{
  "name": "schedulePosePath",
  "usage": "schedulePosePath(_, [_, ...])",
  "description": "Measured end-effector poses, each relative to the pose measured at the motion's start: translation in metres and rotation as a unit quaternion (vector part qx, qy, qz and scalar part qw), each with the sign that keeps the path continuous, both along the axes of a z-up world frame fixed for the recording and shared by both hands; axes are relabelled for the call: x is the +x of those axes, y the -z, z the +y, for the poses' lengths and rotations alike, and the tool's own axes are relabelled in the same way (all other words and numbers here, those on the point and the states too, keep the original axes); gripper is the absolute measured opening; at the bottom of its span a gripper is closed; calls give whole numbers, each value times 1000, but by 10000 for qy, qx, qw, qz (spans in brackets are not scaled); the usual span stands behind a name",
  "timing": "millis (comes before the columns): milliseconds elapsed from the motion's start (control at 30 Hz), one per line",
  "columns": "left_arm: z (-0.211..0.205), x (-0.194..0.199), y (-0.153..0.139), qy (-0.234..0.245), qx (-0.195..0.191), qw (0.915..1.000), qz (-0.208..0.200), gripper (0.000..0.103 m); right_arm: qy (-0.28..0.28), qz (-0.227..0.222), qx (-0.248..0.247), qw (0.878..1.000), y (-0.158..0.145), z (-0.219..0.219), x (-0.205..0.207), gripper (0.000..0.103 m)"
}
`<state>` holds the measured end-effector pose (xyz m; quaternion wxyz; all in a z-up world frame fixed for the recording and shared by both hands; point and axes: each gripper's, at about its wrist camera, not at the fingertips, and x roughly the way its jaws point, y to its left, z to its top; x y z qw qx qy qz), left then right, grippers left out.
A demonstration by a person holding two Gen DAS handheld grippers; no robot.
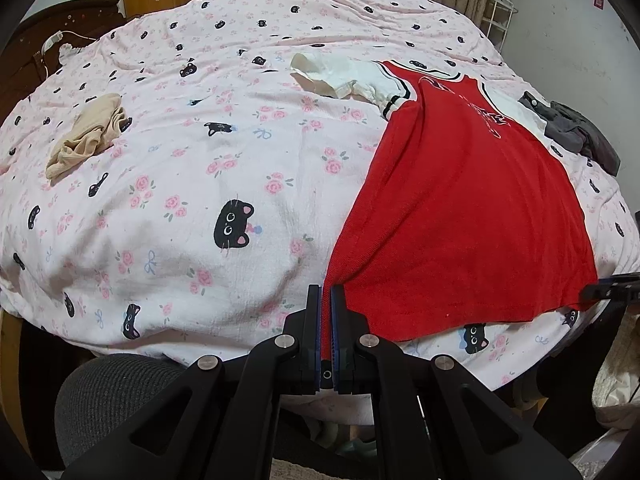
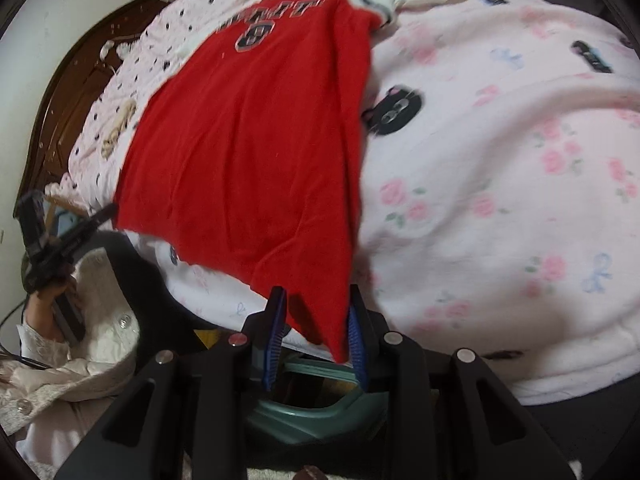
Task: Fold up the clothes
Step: 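Pull the jersey hem with both grippers to straighten the garment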
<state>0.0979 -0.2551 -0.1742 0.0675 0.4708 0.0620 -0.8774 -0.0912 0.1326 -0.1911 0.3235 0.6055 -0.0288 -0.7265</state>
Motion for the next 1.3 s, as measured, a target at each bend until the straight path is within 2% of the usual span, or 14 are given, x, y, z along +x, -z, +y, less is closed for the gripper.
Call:
schedulePosePath(67, [1, 1, -2, 27, 12, 10000, 14, 4, -85, 27, 76, 9999, 5, -8, 2, 28])
schedulePosePath(100, [2, 1, -4, 41, 19, 10000, 21, 4, -139, 55, 125, 9998, 6, -12, 3, 17])
schedulePosePath(133, [2, 2, -5, 54, 25, 10000, 27, 4, -191, 81, 169, 9996, 7, -15, 4, 10])
schedulePosePath(167, [3, 2, -6, 68, 31, 10000, 34, 4, -225, 94, 173, 9996, 6, -16, 6, 9])
schedulePosePath(300, [5, 4, -11, 122, 56, 9999, 62, 4, -303, 181, 103, 9993, -11, -11, 9, 7])
schedulePosePath(467, [11, 6, -20, 251, 80, 9996, 107, 4, -504, 592, 65, 9970, -66, 8, 16, 7])
schedulePosePath(600, [23, 11, -33, 467, -85, 9987, 158, 4, -669, 918, 44, 9935, -109, 23, 22, 7])
schedulePosePath(667, [27, 13, -35, 548, -203, 9982, 128, 4, -815, 1051, 231, 9908, -119, 20, 28, 7])
schedulePosePath(800, [29, 12, -18, 604, -355, 9974, -179, 4, -1003, 922, 720, 9881, -105, 7, 31, 7])
schedulePosePath(1033, [18, 13, 1, 382, -342, 9976, -460, 4, -590, 153, 1196, 9909, -33, 4, 12, 8])
schedulePosePath(1133, [12, 14, 6, 260, -317, 9977, -540, 4, -314, -77, 1340, 9905, -14, 8, 8, 16])
schedulePosePath(1200, [7, 13, 0, 167, -322, 9984, -440, 5, -170, -186, 1429, 9894, -8, 14, 6, 33])
schedulePosePath(1300, [0, 6, -12, 57, -188, 9997, -166, 8, -101, -258, 1540, 9877, -10, 32, 6, 34])
